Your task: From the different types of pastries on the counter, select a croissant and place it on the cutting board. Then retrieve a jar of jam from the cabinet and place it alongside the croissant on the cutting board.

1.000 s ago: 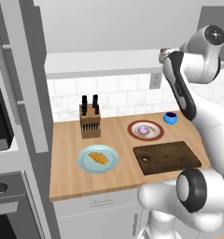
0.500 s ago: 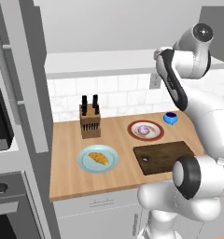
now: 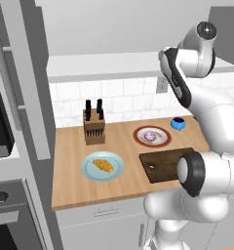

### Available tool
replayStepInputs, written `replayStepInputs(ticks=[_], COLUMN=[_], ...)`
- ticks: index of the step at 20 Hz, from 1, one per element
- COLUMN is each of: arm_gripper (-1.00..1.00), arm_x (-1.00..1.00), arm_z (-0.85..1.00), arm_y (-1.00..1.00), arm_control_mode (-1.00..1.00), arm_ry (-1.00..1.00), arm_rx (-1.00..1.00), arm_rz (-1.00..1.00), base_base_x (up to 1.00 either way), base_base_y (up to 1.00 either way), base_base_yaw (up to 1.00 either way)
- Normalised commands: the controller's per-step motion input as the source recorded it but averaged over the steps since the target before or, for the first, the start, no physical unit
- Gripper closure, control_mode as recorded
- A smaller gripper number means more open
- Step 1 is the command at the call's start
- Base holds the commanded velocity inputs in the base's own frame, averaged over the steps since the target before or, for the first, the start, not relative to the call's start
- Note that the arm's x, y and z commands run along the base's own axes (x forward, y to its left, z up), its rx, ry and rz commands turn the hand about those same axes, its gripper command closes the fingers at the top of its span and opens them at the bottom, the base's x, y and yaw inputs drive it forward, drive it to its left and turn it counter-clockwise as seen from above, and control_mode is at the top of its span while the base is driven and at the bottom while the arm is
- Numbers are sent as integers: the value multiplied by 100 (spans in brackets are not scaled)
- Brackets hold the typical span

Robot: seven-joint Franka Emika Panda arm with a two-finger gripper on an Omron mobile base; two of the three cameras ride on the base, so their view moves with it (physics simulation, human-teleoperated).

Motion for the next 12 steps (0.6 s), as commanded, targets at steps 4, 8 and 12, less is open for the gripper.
replayStepInputs(ticks=[4,8,12], arm_gripper=[-100,-100,-100], arm_x=[10,1,18], arm_z=[0,-1,-15], arm_y=[-8,-8,0], arm_control_mode=[-100,-100,-100], arm_ry=[0,0,0], arm_rx=[0,0,0], arm_rz=[0,0,0], base_base_x=[0,0,0], base_base_y=[0,0,0], base_base_yaw=[0,0,0])
